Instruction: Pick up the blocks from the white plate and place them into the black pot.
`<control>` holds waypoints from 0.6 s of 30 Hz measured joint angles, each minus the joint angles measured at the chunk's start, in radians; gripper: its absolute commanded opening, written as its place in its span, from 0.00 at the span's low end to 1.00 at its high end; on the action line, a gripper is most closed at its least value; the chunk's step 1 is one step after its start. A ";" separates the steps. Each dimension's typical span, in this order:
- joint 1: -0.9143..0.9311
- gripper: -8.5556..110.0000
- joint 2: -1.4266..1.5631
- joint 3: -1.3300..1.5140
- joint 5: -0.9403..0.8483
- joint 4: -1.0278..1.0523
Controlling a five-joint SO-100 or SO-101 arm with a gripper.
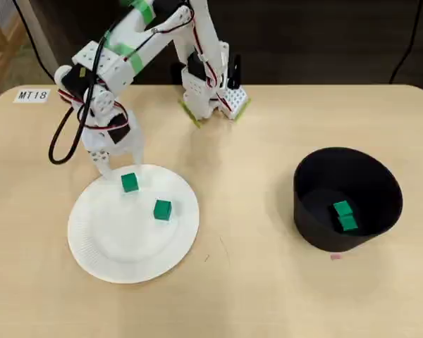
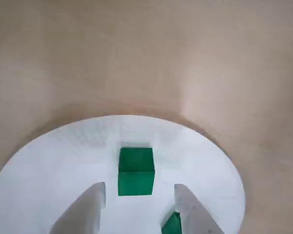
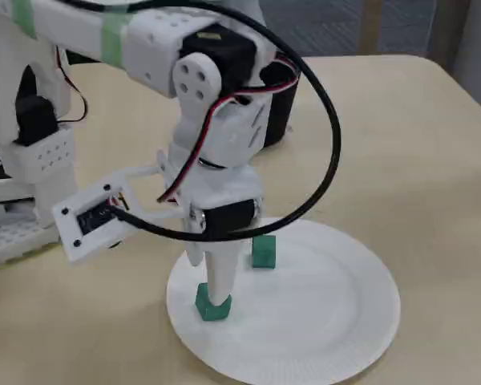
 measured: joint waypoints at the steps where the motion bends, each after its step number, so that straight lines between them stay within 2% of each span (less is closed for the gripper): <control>1: 0.000 0.24 -0.005 0.000 0.000 0.000; 12: -0.002 0.24 -0.063 0.000 -0.008 -0.037; 18: 0.000 0.14 -0.103 0.000 -0.012 -0.074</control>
